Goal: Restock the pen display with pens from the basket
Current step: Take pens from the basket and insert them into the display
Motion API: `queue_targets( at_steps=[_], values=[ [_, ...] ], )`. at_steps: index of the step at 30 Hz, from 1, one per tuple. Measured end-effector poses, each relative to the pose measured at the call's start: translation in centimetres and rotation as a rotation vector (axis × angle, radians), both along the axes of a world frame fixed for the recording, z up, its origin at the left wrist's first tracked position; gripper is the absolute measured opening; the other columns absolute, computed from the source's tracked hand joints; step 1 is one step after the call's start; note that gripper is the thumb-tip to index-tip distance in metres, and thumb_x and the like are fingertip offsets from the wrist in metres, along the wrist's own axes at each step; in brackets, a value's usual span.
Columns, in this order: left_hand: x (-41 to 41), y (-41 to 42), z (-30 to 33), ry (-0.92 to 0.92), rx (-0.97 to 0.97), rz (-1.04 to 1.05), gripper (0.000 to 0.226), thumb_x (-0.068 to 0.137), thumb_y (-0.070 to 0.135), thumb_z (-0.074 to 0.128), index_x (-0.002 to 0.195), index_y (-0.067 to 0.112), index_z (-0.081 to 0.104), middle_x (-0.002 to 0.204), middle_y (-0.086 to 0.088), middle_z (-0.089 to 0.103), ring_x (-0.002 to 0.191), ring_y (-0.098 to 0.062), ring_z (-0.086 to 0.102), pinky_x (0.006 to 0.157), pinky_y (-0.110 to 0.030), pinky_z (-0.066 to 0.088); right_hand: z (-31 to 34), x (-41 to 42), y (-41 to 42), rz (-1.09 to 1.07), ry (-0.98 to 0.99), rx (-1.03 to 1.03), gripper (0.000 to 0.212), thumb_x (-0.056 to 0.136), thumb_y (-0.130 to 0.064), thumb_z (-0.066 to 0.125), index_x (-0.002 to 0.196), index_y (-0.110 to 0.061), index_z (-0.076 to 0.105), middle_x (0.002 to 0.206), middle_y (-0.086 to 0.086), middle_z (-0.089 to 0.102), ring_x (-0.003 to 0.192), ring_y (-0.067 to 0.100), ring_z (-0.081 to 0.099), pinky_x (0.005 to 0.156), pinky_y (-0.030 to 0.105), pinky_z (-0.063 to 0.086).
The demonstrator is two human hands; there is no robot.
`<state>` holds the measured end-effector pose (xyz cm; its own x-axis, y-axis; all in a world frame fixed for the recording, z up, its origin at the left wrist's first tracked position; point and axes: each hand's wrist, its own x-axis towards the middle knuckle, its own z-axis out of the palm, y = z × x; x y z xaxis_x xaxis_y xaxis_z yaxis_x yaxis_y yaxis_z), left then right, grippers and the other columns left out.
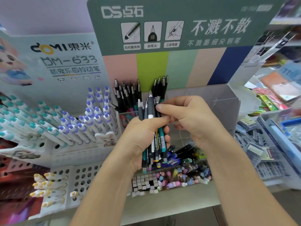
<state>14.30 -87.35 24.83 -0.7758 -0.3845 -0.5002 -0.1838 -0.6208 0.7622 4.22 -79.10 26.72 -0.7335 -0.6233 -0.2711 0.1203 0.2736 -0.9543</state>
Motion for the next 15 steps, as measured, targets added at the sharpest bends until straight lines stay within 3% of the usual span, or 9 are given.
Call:
queue_targets(
  at_steps=[6, 10, 12, 15],
  values=[
    [0.3, -0.1, -0.1, 0.031, 0.067, -0.039, 0.021, 0.084, 0.027, 0.071, 0.086, 0.007, 0.069, 0.065, -0.006, 0.061, 0.05, -0.017, 0.057, 0.047, -0.025, 0.051, 0.0, -0.1, -0.9, -0.063, 0.086, 0.09, 0.015, 0.082, -0.011, 0.072, 0.068, -0.008, 0.069, 0.048, -0.004, 0.058, 0.044, 0.005, 0.053, 0.04, 0.017, 0.036],
    [0.4, -0.4, 0.4, 0.079, 0.145, 0.06, 0.026, 0.087, 0.032, 0.065, 0.083, 0.007, 0.07, 0.074, -0.01, 0.07, 0.056, -0.018, 0.064, 0.049, -0.025, 0.054, 0.6, -0.5, -1.2, -0.154, -0.162, -0.162, 0.014, 0.089, -0.005, 0.065, 0.076, -0.001, 0.065, 0.06, 0.005, 0.061, 0.041, 0.005, 0.048, 0.037, 0.017, 0.034],
    [0.6, -0.5, 0.3, 0.067, 0.136, 0.117, 0.03, 0.092, 0.029, 0.064, 0.074, 0.008, 0.075, 0.077, -0.012, 0.072, 0.059, -0.018, 0.066, 0.05, -0.026, 0.055, 1.0, -0.7, -1.3, -0.194, -0.193, -0.308, 0.013, 0.091, -0.002, 0.063, 0.078, -0.001, 0.063, 0.068, 0.01, 0.062, 0.044, 0.005, 0.048, 0.038, 0.014, 0.038],
    [0.9, -0.4, 0.3, 0.02, 0.082, 0.145, 0.026, 0.094, 0.028, 0.064, 0.087, 0.004, 0.073, 0.075, -0.01, 0.072, 0.058, -0.017, 0.065, 0.051, -0.025, 0.055, 1.3, -1.0, -1.4, -0.274, -0.157, -0.481, 0.014, 0.094, 0.001, 0.061, 0.081, -0.004, 0.062, 0.065, 0.005, 0.063, 0.047, 0.006, 0.052, 0.043, 0.013, 0.045]
  ],
)
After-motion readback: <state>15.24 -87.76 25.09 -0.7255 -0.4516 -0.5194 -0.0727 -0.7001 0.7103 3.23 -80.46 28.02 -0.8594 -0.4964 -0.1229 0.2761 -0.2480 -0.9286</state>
